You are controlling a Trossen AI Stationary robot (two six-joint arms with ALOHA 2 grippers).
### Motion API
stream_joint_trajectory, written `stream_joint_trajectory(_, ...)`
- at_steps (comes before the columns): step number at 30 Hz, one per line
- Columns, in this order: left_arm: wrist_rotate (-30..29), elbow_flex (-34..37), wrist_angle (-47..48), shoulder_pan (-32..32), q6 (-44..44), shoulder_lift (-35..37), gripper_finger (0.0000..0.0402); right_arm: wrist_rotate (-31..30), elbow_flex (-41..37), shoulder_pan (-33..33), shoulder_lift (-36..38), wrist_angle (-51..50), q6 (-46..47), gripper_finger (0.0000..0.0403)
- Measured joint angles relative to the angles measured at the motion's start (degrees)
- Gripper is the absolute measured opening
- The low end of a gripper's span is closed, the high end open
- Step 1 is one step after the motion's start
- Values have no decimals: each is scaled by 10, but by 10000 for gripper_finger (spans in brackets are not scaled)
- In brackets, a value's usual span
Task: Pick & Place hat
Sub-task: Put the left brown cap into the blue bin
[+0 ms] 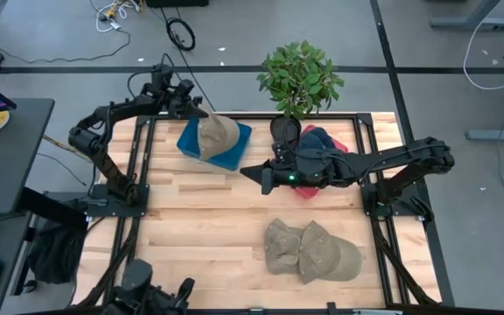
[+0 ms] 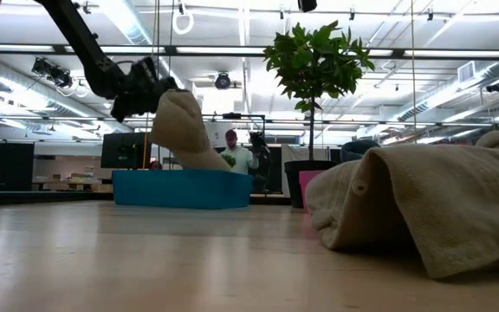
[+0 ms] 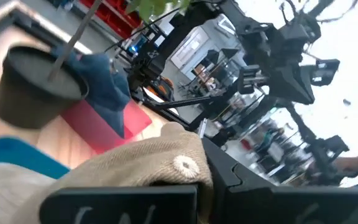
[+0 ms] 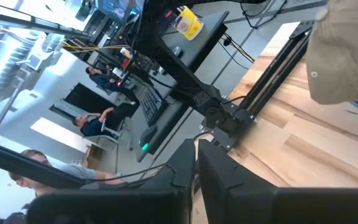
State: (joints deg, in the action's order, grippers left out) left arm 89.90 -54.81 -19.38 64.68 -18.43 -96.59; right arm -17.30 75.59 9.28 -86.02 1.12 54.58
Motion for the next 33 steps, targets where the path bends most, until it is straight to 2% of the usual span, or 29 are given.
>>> stream_joint_trajectory(12,-8,0,-2,-1,-17,-47,3,0,0,-1,0,-3,-21,25)
stream_joint_trajectory(18,-65,0,-2,0,-13,-56,3,-1,0,-7,0,-3,-32,25)
stream_joint_trajectory(25,-98,0,-3,0,-4,-57,3,-17,0,-7,0,-3,-41,25)
stream_joint_trajectory(33,-102,0,-3,0,1,-57,3,-17,0,-8,0,-3,-32,25)
